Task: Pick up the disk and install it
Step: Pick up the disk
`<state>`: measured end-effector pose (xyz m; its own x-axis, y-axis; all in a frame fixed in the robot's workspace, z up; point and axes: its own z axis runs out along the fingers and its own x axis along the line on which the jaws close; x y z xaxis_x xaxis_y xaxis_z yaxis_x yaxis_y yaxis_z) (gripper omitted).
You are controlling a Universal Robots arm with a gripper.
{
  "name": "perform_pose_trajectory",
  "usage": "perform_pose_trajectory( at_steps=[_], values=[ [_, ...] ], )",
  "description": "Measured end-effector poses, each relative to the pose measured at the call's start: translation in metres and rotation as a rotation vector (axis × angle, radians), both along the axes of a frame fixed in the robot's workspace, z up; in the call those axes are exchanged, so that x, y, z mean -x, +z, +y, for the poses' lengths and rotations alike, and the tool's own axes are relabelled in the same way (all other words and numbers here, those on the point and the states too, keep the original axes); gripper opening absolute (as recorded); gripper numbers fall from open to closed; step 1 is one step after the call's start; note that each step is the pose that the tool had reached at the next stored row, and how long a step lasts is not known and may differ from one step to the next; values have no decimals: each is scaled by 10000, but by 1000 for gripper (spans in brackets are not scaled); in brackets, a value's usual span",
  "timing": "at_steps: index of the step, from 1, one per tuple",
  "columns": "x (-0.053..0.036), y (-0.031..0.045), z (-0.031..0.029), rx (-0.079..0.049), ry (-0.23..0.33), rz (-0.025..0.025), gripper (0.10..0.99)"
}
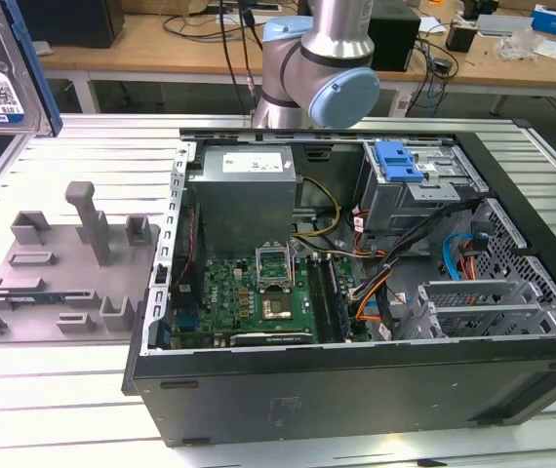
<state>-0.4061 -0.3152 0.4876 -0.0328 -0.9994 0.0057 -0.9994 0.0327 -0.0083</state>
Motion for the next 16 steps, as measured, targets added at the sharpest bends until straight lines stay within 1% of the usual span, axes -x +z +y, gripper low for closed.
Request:
perform_pose_trajectory(
  at_steps=[1,3,5,7,8,10,11,12,14,15,16],
  values=[
    [0,1,-7,1,3,1,365],
    [-37,0,-91,0,-1,1,365],
    [-77,0,-153,0,1,6,365],
    [-146,0,-252,0,-1,26,365],
    [-204,0,-318,0,1,35,365],
    [-323,0,-406,0,2,44,365],
    [-409,0,-463,0,-1,51,365],
    [-467,0,-504,0,1,55,365],
    [-538,0,-550,-1,-1,62,365],
    [-604,0,-594,0,2,67,365],
    [-652,0,-626,0,0,71,365]
  ],
)
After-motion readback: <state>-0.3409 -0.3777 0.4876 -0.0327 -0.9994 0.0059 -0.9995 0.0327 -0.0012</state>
